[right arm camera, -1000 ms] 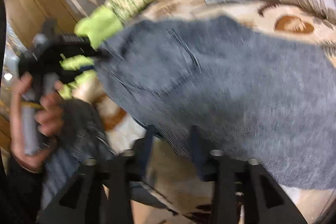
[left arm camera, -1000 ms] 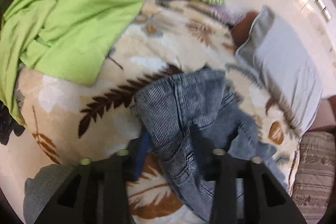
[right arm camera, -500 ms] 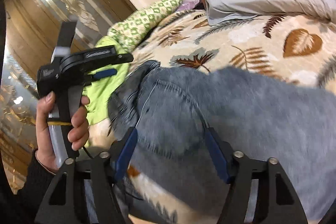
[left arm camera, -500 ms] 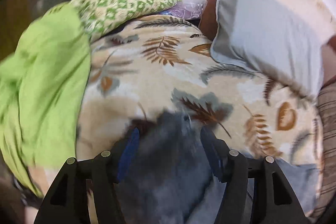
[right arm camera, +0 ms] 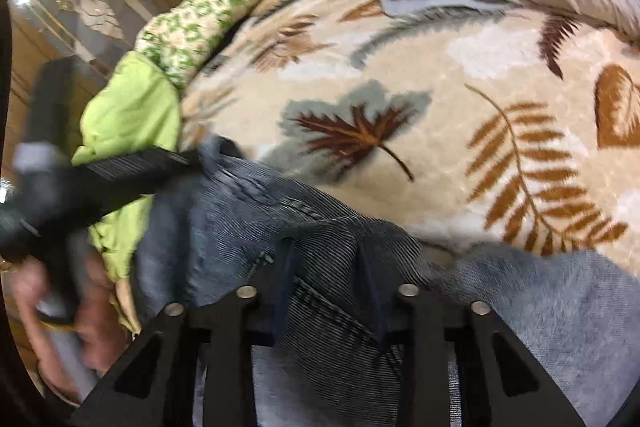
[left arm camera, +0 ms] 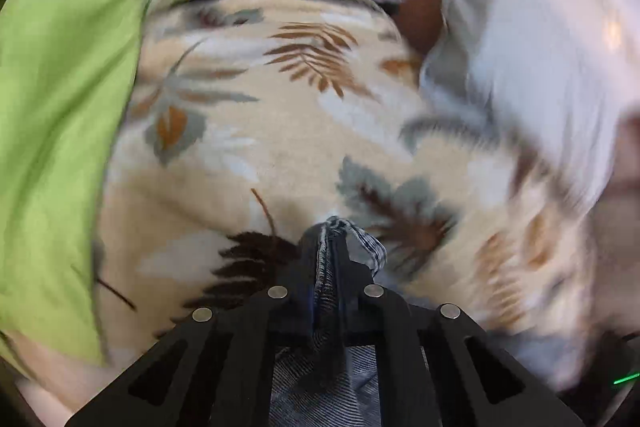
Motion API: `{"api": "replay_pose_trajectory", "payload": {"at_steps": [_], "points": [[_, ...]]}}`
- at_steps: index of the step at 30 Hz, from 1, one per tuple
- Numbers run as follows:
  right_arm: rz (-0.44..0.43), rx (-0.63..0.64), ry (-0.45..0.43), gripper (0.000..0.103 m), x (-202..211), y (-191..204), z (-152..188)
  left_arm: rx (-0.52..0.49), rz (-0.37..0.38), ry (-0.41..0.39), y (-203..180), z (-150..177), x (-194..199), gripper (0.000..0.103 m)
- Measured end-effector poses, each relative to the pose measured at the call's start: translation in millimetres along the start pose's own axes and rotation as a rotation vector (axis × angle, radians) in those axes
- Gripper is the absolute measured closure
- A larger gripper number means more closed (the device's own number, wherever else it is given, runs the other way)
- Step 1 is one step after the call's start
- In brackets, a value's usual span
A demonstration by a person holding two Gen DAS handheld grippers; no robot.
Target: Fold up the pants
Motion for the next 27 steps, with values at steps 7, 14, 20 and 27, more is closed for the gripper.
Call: {"api": "replay_pose_trajectory", "payload": {"at_steps": [7, 14, 20, 27], "points": [[0.061, 0.008, -0.015, 0.076, -5.6, -7.0, 8.8, 0.256, 0.029, 0.009, 67.6, 3.6, -3.7, 0.097], [-0.032, -0.010, -0.110, 0.032, 50.1, -8.8, 10.3, 0.124, -0.007, -0.124, 37.3, -4.0, 26.4, 0.080], [-0.085, -0.015, -0.102, 0.044, 90.0, -34.8, 89.0, -0.041, 0.052, -0.289, -25.1, 40.7, 78.8, 0.064], [-0.002, 0.033, -0.063, 0.055, 76.5, -54.8, 130.8, -0.156, 0.086, -0.163, -77.2, 132.8, 49.0, 0.058]]}}
Point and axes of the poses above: each gripper's, at about its wrist camera, not at the fingertips, and x roughly against the way its jaws point, y to its left, z to its underside, the point moved 9 cm from there along -x, roughly the way its jaws point, and after that the axes turned 11 degrees about z, right-handed, at the moved point
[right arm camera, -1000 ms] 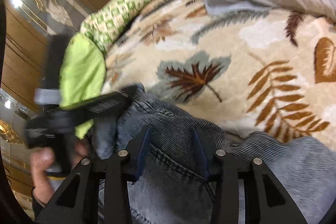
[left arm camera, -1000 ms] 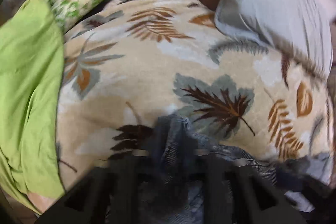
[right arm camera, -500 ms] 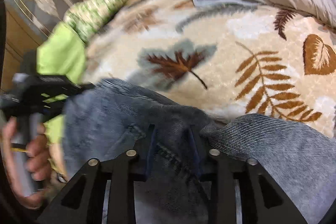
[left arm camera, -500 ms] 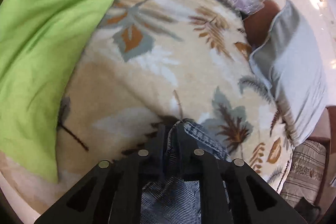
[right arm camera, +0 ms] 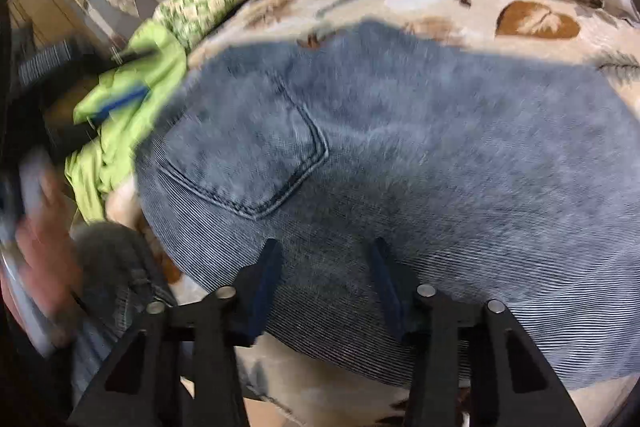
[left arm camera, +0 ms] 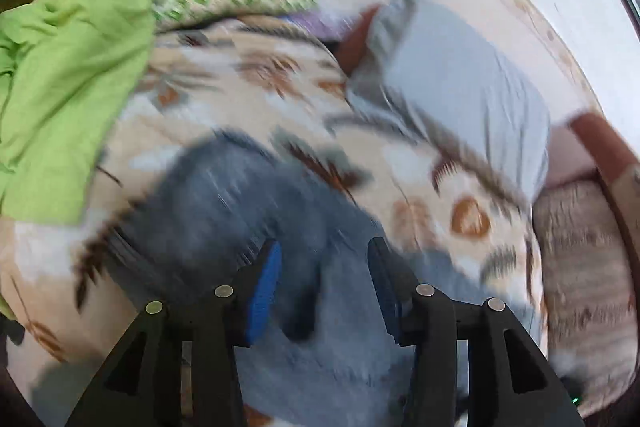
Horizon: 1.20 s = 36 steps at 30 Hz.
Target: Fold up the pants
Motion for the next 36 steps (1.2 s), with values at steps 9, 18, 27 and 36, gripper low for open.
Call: {"api": "replay_pose_trajectory", "payload": {"at_steps": [9, 18, 27, 36], "points": [[0.097, -0.248, -0.245, 0.025, 117.5, -132.8, -54.8, -0.302, 0.067, 0.060, -118.1, 64.9, -11.6, 0.046], [0.295, -0.621, -0.328, 0.025, 178.8, -295.0, -4.0, -0.653, 0.243, 0.282, -248.4, 153.6, -72.2, 0.045], [0.228, -0.924, -0.412, 0.025, 206.6, -393.4, 41.6, -1.017, 0.341, 0.523, -326.8, 234.9, -131.4, 0.046], [0.174, -0.934, -0.297, 0.025, 177.3, -398.2, 41.6, -1.136, 0.234, 0.470, -332.5, 254.7, -168.5, 0.087]]}}
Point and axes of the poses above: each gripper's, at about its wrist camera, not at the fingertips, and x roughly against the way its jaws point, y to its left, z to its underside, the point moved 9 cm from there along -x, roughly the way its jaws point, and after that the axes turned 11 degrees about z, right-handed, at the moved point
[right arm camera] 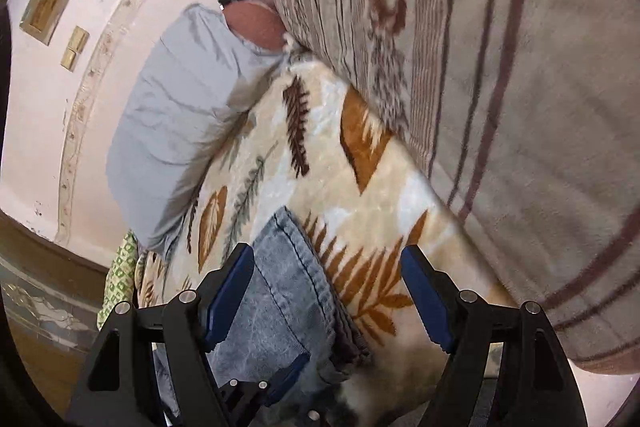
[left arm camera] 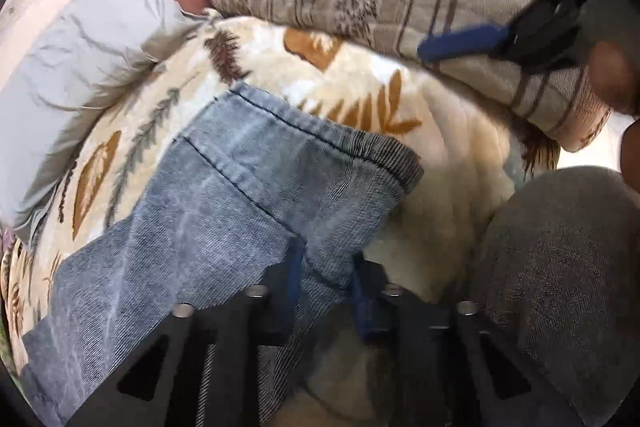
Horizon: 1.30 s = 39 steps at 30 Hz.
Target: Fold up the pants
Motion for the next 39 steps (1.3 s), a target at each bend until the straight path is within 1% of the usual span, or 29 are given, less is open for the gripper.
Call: {"api": "replay_pose_trajectory", "payload": {"at_steps": [1, 3, 4, 5, 6, 7, 9, 12, 13, 14, 15, 16, 17, 18, 19, 20, 22, 24, 26, 28, 29, 30, 31, 32, 34, 35, 36, 37, 39], "points": [[-0.014, -0.005, 0.028, 0.025, -4.8, 0.2, 3.1, 0.052, 0.039, -0.020, 2.0, 2.0, 6.4, 0.089], [-0.060, -0.021, 0.099, 0.025, -15.7, 2.1, 10.1, 0.216, 0.170, -0.062, 15.1, 4.3, 20.7, 0.089], [-0.118, -0.037, 0.143, 0.025, -21.7, 6.6, 13.2, 0.255, 0.209, -0.078, 18.8, 4.9, 25.2, 0.090], [-0.163, -0.057, 0.156, 0.025, -25.5, 10.5, 13.6, 0.303, 0.240, -0.096, 25.0, 5.1, 30.9, 0.090], [-0.170, -0.063, 0.168, 0.024, -28.2, 12.4, 14.7, 0.327, 0.256, -0.105, 29.0, 4.6, 34.5, 0.090], [-0.147, -0.046, 0.186, 0.023, -33.2, 15.5, 18.3, 0.341, 0.264, -0.112, 32.2, 4.7, 37.1, 0.090], [-0.136, -0.006, 0.237, 0.023, -44.8, 27.2, 28.4, 0.343, 0.265, -0.123, 34.3, 4.3, 41.3, 0.090], [-0.096, 0.015, 0.303, 0.023, -60.8, 33.3, 42.0, 0.342, 0.259, -0.135, 36.4, 3.8, 47.4, 0.090], [-0.100, 0.004, 0.309, 0.032, -62.1, 32.5, 43.3, 0.343, 0.258, -0.133, 36.1, 3.8, 45.4, 0.090], [-0.109, -0.001, 0.309, 0.047, -61.3, 32.7, 44.1, 0.345, 0.258, -0.130, 35.2, 5.6, 41.7, 0.090], [-0.130, -0.002, 0.314, 0.055, -60.7, 34.0, 45.1, 0.350, 0.265, -0.124, 33.1, 7.7, 41.4, 0.090], [-0.144, 0.000, 0.323, 0.068, -60.2, 35.5, 47.4, 0.347, 0.264, -0.124, 35.1, 3.8, 32.2, 0.090], [-0.138, 0.007, 0.321, 0.079, -59.7, 35.7, 48.6, 0.345, 0.258, -0.130, 34.5, 3.4, 34.3, 0.090], [-0.145, 0.017, 0.308, 0.086, -57.4, 38.5, 48.3, 0.345, 0.256, -0.136, 34.2, 2.1, 35.6, 0.090], [-0.167, 0.031, 0.280, 0.089, -51.6, 43.9, 46.2, 0.348, 0.256, -0.145, 34.0, 1.1, 39.1, 0.090], [-0.191, 0.054, 0.240, 0.089, -42.8, 50.9, 44.2, 0.356, 0.251, -0.164, 35.3, -0.6, 45.6, 0.090], [-0.202, 0.109, 0.172, 0.090, -25.7, 65.2, 43.9, 0.390, 0.262, -0.202, 39.1, -1.5, 61.5, 0.090], [-0.229, 0.174, 0.112, 0.090, -6.6, 88.4, 46.6, 0.441, 0.284, -0.256, 45.9, 1.8, 82.5, 0.090], [-0.262, 0.243, 0.068, 0.090, 13.8, 116.9, 54.6, 0.476, 0.285, -0.310, 52.7, 7.9, 105.0, 0.090], [-0.306, 0.311, 0.036, 0.090, 33.9, 149.1, 66.3, 0.517, 0.264, -0.391, 64.9, 18.0, 132.6, 0.090], [-0.333, 0.349, 0.027, 0.090, 41.6, 169.1, 74.3, 0.550, 0.258, -0.439, 73.7, 28.8, 151.3, 0.090], [-0.358, 0.402, 0.031, 0.090, 48.6, 190.1, 87.1, 0.569, 0.255, -0.455, 79.1, 36.0, 157.3, 0.090], [-0.362, 0.443, 0.041, 0.090, 50.9, 204.6, 98.2, 0.602, 0.246, -0.474, 86.9, 48.1, 166.4, 0.090], [-0.362, 0.485, 0.056, 0.090, 49.4, 220.1, 111.7, 0.660, 0.249, -0.489, 98.6, 66.1, 173.9, 0.090], [-0.373, 0.560, 0.110, 0.090, 35.3, 251.1, 143.5, 0.748, 0.256, -0.494, 114.5, 91.6, 178.2, 0.090], [-0.373, 0.580, 0.127, 0.090, 28.1, 257.5, 153.6, 0.812, 0.253, -0.496, 126.0, 109.9, 178.2, 0.090], [-0.375, 0.597, 0.156, 0.090, 17.3, 266.2, 167.7, 0.850, 0.247, -0.490, 133.6, 122.5, 175.7, 0.090], [-0.372, 0.611, 0.191, 0.090, 4.5, 273.8, 182.4, 0.907, 0.221, -0.471, 144.3, 143.5, 170.4, 0.089], [-0.333, 0.646, 0.235, 0.090, -26.6, 282.3, 209.2, 0.991, 0.212, -0.439, 152.9, 169.7, 161.4, 0.089]]}}
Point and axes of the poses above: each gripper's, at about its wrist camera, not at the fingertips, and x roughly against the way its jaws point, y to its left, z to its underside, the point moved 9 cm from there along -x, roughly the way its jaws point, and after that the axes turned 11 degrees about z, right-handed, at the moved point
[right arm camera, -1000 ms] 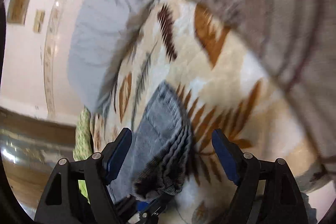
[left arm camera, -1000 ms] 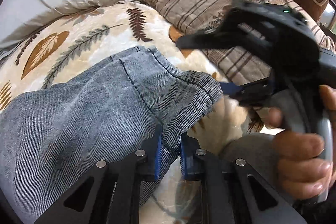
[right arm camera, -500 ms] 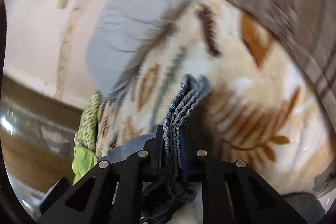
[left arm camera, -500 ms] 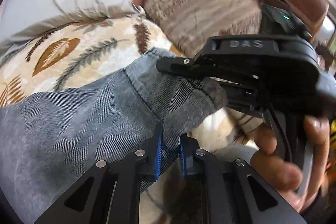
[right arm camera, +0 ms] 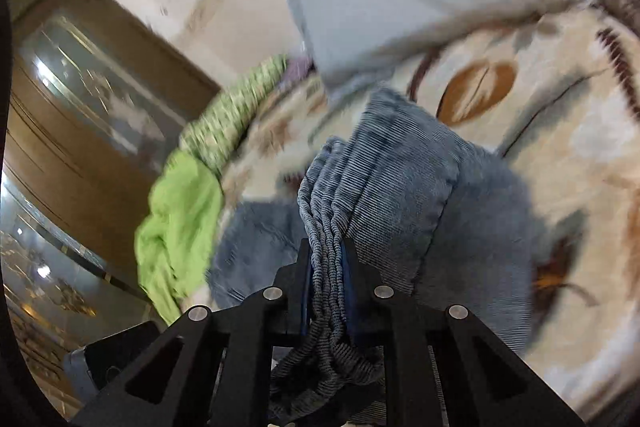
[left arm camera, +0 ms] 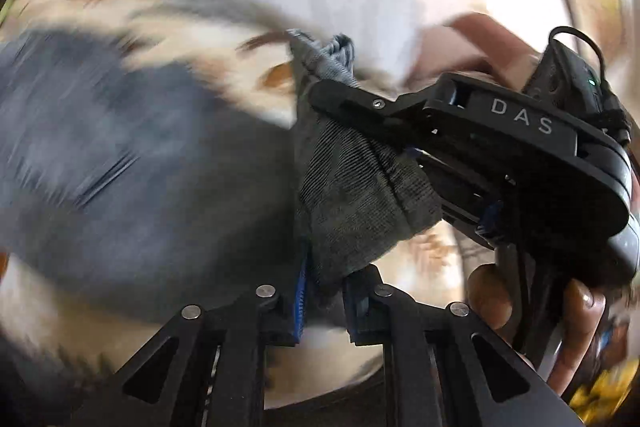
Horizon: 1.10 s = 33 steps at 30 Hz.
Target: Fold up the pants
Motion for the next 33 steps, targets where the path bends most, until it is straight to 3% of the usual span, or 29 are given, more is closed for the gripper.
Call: {"api": "replay_pose_trajectory", "payload": {"at_steps": [3, 6, 7, 8, 10, 13, 17, 19, 22, 24, 25, 26, 29, 33], "points": [[0.026, 0.019, 0.091, 0.086, -41.0, -1.1, 24.8, 0.069, -0.072, 0.063, 33.7, 9.7, -0.4, 0.085], [-0.029, -0.076, 0.138, 0.070, -47.8, -11.5, 33.0, 0.113, -0.086, 0.075, 42.9, 10.9, 5.0, 0.071], [-0.046, -0.097, 0.114, 0.057, -38.0, -14.8, 29.3, 0.127, -0.084, 0.065, 44.1, 8.9, 7.6, 0.058], [-0.045, -0.108, 0.067, 0.036, -23.1, -18.9, 21.8, 0.139, -0.070, 0.049, 42.9, 6.8, 12.5, 0.048], [0.003, -0.108, -0.027, 0.028, 6.0, -31.4, 8.3, 0.136, -0.062, 0.031, 40.0, 3.6, 19.6, 0.045], [0.096, -0.113, -0.054, 0.028, 23.7, -61.8, 3.8, 0.115, -0.069, 0.007, 38.7, -3.8, 28.2, 0.044], [0.201, -0.157, -0.016, 0.028, 13.4, -111.4, 27.1, 0.138, -0.167, -0.008, 57.3, -19.3, 30.6, 0.042], [0.228, -0.170, 0.020, 0.031, 6.5, -128.4, 41.4, 0.150, -0.193, 0.019, 63.8, -24.1, 25.2, 0.041], [0.226, -0.203, 0.058, 0.039, -2.7, -139.4, 43.1, 0.193, -0.226, 0.118, 77.0, -19.9, -2.0, 0.043], [0.249, -0.201, 0.076, 0.046, -5.4, -144.1, 44.8, 0.129, -0.275, 0.112, 73.5, -14.9, -7.0, 0.050], [0.240, -0.203, 0.087, 0.047, -7.4, -144.0, 45.9, 0.098, -0.262, 0.105, 65.9, -14.1, -7.3, 0.072], [0.228, -0.207, 0.099, 0.051, -7.6, -143.9, 48.2, 0.075, -0.260, 0.107, 62.2, -13.0, -9.7, 0.078], [0.179, -0.200, 0.097, 0.054, -1.8, -137.9, 49.8, 0.060, -0.267, 0.078, 57.7, -5.4, 1.9, 0.081], [0.167, -0.233, 0.104, 0.052, -6.7, -138.8, 51.1, 0.131, -0.232, 0.067, 67.1, 3.0, 5.3, 0.080]]}}
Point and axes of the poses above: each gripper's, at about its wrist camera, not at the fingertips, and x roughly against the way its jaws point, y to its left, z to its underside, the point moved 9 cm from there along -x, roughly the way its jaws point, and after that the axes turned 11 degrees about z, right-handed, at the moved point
